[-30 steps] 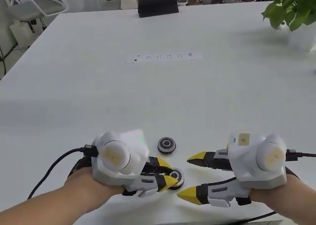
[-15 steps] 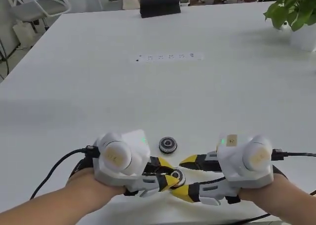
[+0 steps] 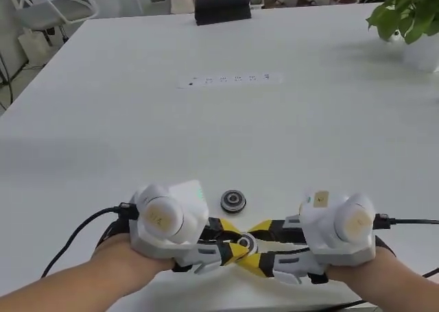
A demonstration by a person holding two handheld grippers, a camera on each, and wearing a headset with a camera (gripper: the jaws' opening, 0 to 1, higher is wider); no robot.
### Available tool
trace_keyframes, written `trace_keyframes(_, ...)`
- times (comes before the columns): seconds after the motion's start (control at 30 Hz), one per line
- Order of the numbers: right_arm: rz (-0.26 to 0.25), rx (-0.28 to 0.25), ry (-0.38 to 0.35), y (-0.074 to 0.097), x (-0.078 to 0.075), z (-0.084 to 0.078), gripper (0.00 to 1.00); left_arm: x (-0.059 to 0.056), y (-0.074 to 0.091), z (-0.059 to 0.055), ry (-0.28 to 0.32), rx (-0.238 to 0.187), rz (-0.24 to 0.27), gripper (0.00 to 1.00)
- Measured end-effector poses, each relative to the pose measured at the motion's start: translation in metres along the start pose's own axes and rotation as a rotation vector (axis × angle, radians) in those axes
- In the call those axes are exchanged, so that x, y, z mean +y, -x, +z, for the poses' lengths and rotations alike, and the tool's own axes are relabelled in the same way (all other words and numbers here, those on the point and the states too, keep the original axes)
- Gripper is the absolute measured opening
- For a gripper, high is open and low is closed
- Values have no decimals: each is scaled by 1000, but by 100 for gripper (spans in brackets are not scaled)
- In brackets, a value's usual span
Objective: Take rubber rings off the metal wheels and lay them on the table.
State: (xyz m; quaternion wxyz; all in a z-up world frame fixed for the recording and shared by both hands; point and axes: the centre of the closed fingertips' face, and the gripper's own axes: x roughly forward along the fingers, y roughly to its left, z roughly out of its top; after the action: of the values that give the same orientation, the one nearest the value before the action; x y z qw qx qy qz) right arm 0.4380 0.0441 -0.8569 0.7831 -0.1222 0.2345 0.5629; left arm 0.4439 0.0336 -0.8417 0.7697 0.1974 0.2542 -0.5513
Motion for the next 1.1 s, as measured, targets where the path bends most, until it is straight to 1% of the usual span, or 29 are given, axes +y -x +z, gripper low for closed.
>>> trace_keyframes(0.07,-5,-1,10,2,-2,-1,25,0,0,0,-1,-1,0,7)
trace_keyframes(0.2,-11,6,29,4,-1,-1,24,0,0,0,-1,-3,0,7)
trace_keyframes(0.5,-15,9,18,9,-4,-7,20,0,0,0,1,-4,2,7)
trace_keyframes(0.7,-17,25,17,13,-6,-11,12,0,0,0,4,-6,4,7)
trace_keyframes(0.77,-29,33,13,15,-10,-14,6,0,0,0,5,-7,4,7)
trace_keyframes(0.8,-30,28,-13,15,-11,-14,5,0,0,0,7,-8,4,7)
trace_keyframes(0.93,-35,26,-32,14,-12,-14,4,1,0,-1,10,-10,6,7)
trace_keyframes(1.0,-36,25,-54,14,-15,-16,3,1,0,-1,10,-10,7,7)
trace_keyframes(1.07,-41,24,-99,14,-17,-16,2,1,0,-1,10,-10,8,7)
trace_keyframes(1.1,-56,34,-112,14,-20,-18,0,1,-1,-1,10,-10,8,7)
